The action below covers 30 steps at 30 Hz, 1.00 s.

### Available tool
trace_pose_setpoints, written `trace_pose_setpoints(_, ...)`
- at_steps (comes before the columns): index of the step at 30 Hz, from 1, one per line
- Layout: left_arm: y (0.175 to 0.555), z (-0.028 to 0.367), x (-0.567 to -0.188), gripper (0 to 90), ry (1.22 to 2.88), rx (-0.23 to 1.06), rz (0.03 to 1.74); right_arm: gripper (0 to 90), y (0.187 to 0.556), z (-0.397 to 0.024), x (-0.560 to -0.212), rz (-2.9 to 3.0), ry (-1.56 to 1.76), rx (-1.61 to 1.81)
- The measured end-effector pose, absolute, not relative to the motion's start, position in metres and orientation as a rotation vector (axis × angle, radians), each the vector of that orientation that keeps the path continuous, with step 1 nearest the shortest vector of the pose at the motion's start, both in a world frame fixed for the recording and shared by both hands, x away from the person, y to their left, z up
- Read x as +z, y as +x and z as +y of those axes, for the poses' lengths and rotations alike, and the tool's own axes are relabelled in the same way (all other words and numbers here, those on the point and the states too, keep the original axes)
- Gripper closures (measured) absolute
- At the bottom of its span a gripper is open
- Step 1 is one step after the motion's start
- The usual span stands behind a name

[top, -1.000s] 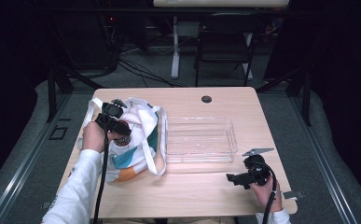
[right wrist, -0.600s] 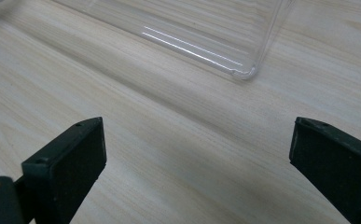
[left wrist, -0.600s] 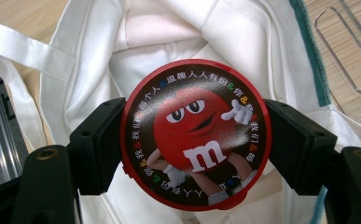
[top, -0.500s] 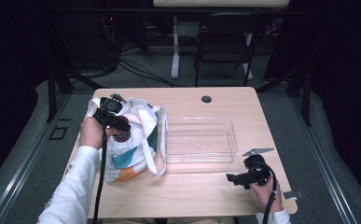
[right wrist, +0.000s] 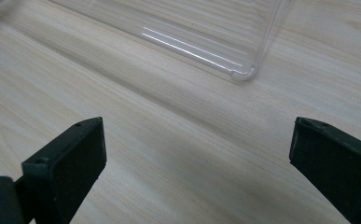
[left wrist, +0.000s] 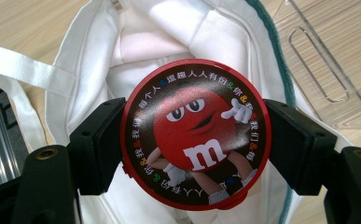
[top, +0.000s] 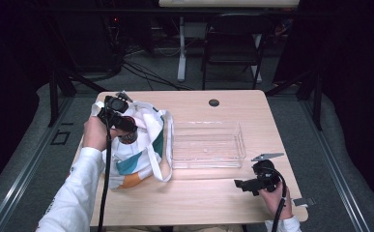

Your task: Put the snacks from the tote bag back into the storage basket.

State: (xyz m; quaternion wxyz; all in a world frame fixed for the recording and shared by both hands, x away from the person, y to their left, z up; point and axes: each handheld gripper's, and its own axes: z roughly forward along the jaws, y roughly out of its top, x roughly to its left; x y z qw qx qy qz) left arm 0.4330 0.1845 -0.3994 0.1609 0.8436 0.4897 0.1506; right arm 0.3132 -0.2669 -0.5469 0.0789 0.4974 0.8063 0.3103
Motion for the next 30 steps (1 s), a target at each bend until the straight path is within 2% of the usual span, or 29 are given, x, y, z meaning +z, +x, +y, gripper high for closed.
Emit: trace_pose_setpoints(30,0.435,0.145,-0.372,26.2,2.432,0.432,1.277,3.4,0.313,-0.268,-0.546,2.412,1.489,0.937)
